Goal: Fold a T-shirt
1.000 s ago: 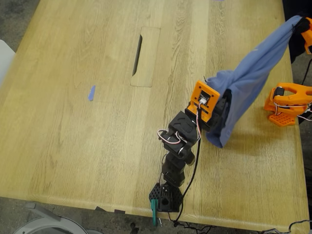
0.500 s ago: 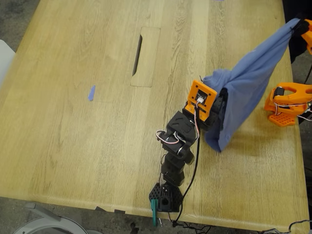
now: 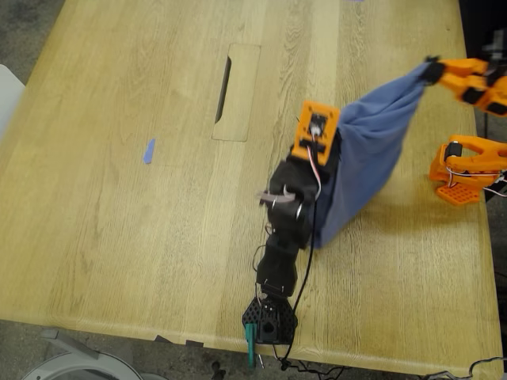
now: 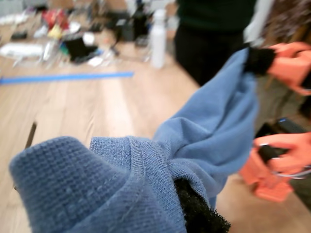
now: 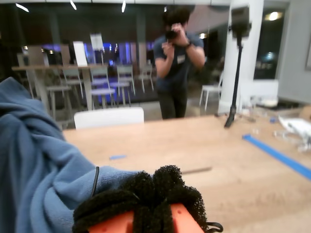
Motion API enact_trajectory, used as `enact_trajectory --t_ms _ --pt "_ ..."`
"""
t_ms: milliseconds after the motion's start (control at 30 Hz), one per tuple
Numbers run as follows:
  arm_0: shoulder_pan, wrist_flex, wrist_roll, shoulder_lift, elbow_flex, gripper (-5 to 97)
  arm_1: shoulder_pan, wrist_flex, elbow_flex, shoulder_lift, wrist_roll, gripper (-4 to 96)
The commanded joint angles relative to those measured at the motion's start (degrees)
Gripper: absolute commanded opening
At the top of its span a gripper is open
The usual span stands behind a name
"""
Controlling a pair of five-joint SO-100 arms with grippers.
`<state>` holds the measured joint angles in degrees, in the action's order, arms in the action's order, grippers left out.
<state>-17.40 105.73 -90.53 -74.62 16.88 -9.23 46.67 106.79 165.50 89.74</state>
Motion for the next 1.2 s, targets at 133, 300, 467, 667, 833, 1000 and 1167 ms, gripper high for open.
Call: enact_trajectory --t_ms 133,300,467,667,833,1000,1167 --pt "8.2 3.3 -2.1 -4.1 -16.0 0 -1.2 -0.2 2.5 0.1 -1.7 0.8" --pt "12.9 3.2 -1.7 -10.4 -30.6 0 -3.2 1.1 3.3 -2.1 -2.0 0.9" --pt "20.0 -2.5 -1.5 -5.1 -31.0 0 -6.9 -8.3 9.1 -7.6 -2.2 0.9" --pt "25.5 -8.6 -1.8 7.2 -25.7 0 -11.2 -24.8 17.1 -16.9 -2.2 0.9" --pt "27.2 -3.5 -1.9 30.3 2.6 0 -13.0 -37.5 19.0 -27.7 -2.8 1.0" --pt "29.0 -16.3 -2.1 35.5 2.6 0 -14.9 -49.0 20.0 -38.4 -3.6 1.0" --pt "32.0 -25.5 -1.9 40.1 2.5 0 -17.3 -59.5 17.8 -51.7 -4.2 1.1"
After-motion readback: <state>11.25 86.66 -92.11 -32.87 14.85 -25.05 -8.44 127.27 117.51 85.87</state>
